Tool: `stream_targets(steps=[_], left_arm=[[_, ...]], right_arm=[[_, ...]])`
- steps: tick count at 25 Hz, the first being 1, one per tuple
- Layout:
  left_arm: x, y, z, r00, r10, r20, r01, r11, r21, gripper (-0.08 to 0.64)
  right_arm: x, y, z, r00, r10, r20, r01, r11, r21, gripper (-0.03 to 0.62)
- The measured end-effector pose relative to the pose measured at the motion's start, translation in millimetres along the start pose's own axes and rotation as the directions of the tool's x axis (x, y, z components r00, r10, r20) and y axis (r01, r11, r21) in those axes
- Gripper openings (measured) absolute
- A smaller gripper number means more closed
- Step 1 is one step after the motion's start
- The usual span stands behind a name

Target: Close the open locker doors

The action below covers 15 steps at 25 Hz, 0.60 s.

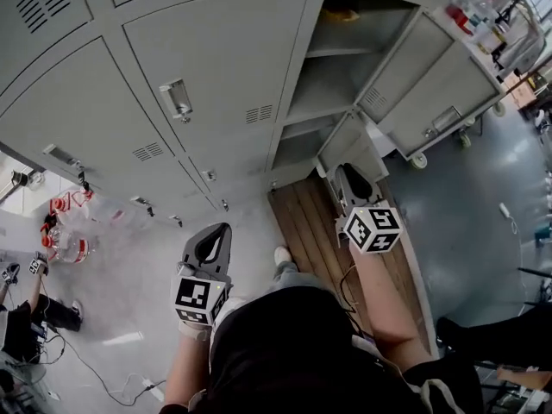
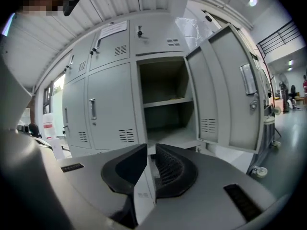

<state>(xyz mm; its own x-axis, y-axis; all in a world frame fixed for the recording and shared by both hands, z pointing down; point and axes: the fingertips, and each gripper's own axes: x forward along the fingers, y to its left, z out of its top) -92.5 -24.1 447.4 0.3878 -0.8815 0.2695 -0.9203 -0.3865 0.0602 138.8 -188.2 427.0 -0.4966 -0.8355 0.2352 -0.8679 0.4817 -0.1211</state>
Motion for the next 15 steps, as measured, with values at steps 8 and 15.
stream_targets(steps=[8,15], left_arm=[[79,-46,13,0.996,-0.072,-0.049,0.073,0.997,0.024,0.021],[130,-71,19,0.991,-0.094,-0.097,0.098,0.995,0.032,0.021]], right_arm=[[-20,-130,-13,0.989,-0.149,-0.023,0.15,0.988,0.042,0.082],[-25,-216,-25,0.971,-0.236,-0.044,0.239,0.968,0.079,0.163]])
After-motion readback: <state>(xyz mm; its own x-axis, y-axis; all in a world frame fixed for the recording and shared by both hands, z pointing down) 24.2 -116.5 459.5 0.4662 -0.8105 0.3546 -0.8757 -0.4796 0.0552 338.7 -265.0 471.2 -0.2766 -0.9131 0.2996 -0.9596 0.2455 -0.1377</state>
